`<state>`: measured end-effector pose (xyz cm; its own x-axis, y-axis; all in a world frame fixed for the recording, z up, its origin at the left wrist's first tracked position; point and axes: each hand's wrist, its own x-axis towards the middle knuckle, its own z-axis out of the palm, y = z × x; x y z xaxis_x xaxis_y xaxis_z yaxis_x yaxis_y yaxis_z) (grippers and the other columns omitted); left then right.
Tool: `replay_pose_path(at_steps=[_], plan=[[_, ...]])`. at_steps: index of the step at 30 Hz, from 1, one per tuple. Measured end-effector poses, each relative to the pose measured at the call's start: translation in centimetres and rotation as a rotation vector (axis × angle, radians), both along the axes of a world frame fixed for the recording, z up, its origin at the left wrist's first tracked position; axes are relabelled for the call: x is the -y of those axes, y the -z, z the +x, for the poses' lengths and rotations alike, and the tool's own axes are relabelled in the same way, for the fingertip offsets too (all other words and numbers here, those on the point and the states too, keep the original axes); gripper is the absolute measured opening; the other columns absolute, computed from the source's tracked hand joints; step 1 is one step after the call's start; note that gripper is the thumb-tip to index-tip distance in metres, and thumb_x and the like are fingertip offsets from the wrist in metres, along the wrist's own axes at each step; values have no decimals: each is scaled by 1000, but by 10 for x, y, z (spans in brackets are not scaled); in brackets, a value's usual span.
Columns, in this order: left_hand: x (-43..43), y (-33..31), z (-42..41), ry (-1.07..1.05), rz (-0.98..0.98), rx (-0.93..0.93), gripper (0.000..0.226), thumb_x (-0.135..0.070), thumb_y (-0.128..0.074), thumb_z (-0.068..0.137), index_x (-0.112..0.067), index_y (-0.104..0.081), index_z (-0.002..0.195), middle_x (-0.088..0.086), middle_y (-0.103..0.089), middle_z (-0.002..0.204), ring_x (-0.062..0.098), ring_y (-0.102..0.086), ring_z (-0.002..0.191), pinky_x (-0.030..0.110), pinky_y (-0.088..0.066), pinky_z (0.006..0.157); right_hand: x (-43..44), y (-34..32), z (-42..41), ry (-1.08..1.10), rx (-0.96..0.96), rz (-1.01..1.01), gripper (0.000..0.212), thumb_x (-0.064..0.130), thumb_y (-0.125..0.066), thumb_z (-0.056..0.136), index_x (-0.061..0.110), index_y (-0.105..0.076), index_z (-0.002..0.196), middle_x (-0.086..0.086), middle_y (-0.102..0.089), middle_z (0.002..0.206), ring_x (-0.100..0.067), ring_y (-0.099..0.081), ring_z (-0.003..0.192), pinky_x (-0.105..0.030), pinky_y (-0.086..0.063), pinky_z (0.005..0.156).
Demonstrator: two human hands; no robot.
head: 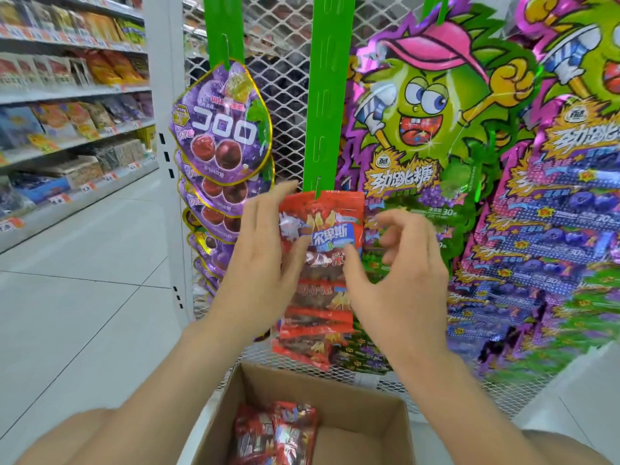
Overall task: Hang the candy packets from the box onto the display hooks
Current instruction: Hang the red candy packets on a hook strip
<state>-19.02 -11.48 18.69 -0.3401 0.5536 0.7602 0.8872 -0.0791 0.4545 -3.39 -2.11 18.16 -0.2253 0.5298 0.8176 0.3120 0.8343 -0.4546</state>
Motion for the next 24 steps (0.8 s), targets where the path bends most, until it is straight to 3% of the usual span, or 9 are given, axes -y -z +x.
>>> replay_pose_path(at_steps=[3, 6, 9, 11, 13, 17, 19, 22, 24], plan=[[10, 23, -1, -108, 0, -108, 52, 0, -68, 95, -6, -52, 144, 13, -46, 143, 26, -45, 136, 35, -38, 118, 6, 32, 11, -300, 181, -100, 20, 7, -70, 85, 21, -64, 98, 5, -54, 73, -10, -53, 68, -27, -45, 63], [24, 52, -2, -145, -114, -167, 34, -4, -69, 90, -11, -62, 123, 8, -54, 121, 31, -53, 113, 42, -46, 97, 6, 74, 4, -441, 781, -364, 5, 26, -60, 88, 29, -64, 89, 5, -62, 67, -6, -61, 66, -30, -55, 64], [35, 83, -3, 23, -481, -180, 13, -20, -59, 94, -23, -59, 107, -6, -60, 97, 25, -60, 92, 42, -49, 79, 1, 130, -13, -504, 1302, -448, 19, 23, -57, 91, 24, -59, 73, 0, -61, 75, -18, -55, 70, -41, -58, 76], [39, 105, -7, 131, -777, -157, 13, -24, -55, 98, -26, -61, 109, -11, -64, 93, 19, -64, 91, 35, -44, 72, 0, 173, -23, -512, 1446, -582, 25, 13, -54, 94, 15, -56, 69, -16, -62, 79, -23, -52, 68, -41, -52, 69], [42, 130, -9, 181, -1031, -155, 15, -26, -53, 101, -27, -62, 113, -8, -68, 99, 20, -65, 95, 32, -43, 73, -2, 213, -26, -448, 1479, -740, 23, 11, -52, 94, 11, -59, 72, -17, -62, 80, -28, -61, 75, -37, -50, 68], [51, 209, -12, 232, -1366, -51, 19, -30, -50, 103, -26, -65, 113, 3, -69, 108, 29, -67, 100, 45, -57, 87, 10, 289, -17, -299, 1360, -982, 23, 12, -52, 95, 16, -55, 72, -4, -58, 79, -31, -68, 98, -36, -51, 77], [58, 245, -15, 232, -1446, -5, 19, -31, -49, 102, -21, -63, 111, 3, -63, 105, 31, -66, 101, 45, -56, 88, 19, 323, -14, -244, 1320, -1069, 19, 10, -54, 100, 12, -63, 84, -9, -65, 90, -34, -65, 112, -37, -47, 86], [66, 287, -24, 201, -1522, 66, 21, -27, -53, 100, -19, -64, 115, 9, -67, 115, 34, -66, 110, 43, -55, 91, 30, 380, -19, -152, 1203, -1238, 28, 16, -56, 104, 1, -70, 122, -19, -69, 131, -36, -61, 127, -32, -44, 95], [69, 308, -30, 168, -1546, 113, 22, -25, -52, 100, -18, -64, 117, 13, -68, 120, 36, -66, 113, 41, -52, 89, 37, 412, -30, -88, 1069, -1362, 25, 19, -60, 102, 3, -73, 117, -18, -73, 123, -35, -67, 118, -32, -48, 84]])
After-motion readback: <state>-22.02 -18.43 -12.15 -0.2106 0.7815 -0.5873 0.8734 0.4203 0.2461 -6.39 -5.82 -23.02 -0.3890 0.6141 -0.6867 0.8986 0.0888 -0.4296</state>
